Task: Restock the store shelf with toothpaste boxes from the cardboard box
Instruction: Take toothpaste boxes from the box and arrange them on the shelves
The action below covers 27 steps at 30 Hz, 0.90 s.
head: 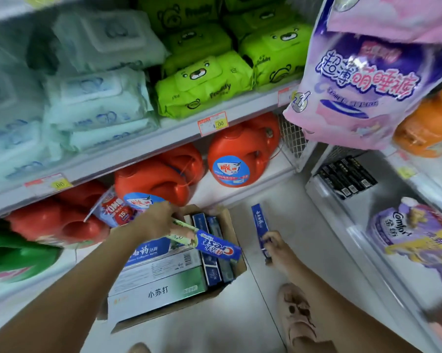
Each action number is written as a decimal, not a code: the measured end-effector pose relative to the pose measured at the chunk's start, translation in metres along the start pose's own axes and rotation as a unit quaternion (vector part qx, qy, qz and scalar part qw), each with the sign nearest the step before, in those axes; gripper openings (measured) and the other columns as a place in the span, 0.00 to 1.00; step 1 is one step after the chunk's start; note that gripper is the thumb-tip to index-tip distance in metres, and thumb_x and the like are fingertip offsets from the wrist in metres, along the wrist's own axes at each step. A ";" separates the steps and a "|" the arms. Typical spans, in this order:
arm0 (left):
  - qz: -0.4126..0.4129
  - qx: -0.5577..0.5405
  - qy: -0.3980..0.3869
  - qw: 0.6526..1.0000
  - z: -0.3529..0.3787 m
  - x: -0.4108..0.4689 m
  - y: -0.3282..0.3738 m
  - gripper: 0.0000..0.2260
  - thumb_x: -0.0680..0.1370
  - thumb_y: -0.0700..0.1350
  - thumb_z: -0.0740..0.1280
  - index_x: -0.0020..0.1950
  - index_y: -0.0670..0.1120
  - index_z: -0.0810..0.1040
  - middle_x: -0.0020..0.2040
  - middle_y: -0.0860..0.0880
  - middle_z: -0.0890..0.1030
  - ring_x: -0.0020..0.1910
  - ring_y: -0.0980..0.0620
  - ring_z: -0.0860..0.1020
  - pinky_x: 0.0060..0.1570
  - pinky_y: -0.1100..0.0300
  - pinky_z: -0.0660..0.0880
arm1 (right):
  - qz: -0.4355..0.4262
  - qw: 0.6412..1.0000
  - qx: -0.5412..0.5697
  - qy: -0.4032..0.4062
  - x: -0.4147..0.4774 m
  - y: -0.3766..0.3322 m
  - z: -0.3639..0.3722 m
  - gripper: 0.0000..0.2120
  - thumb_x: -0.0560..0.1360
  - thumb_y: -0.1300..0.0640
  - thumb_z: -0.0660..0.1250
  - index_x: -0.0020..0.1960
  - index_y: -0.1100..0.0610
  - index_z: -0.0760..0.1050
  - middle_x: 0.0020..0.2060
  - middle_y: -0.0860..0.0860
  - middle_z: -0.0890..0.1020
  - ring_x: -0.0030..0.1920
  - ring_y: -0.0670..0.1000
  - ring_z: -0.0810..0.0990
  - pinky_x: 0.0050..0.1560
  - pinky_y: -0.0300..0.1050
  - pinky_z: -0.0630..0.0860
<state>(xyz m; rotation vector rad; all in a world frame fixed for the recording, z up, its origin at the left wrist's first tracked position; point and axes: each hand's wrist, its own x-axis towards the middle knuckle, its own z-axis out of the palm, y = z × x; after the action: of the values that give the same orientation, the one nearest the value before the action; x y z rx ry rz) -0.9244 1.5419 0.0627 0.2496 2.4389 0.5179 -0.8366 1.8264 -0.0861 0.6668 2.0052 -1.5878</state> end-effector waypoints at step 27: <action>0.092 -0.798 0.162 0.573 -0.027 -0.283 0.038 0.44 0.51 0.52 0.84 0.62 0.38 0.73 0.57 0.33 0.79 0.50 0.37 0.82 0.39 0.46 0.81 | -0.002 0.871 0.260 -0.417 -0.284 -0.209 -0.008 0.28 0.54 0.54 0.79 0.52 0.61 0.82 0.33 0.64 0.75 0.23 0.52 0.67 0.21 0.38 0.63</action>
<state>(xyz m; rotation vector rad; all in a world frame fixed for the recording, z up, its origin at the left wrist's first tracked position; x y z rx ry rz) -0.7162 1.4840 0.2521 -0.4239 1.2360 2.6644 -0.7572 1.7716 0.2532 0.0802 0.9527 -1.9725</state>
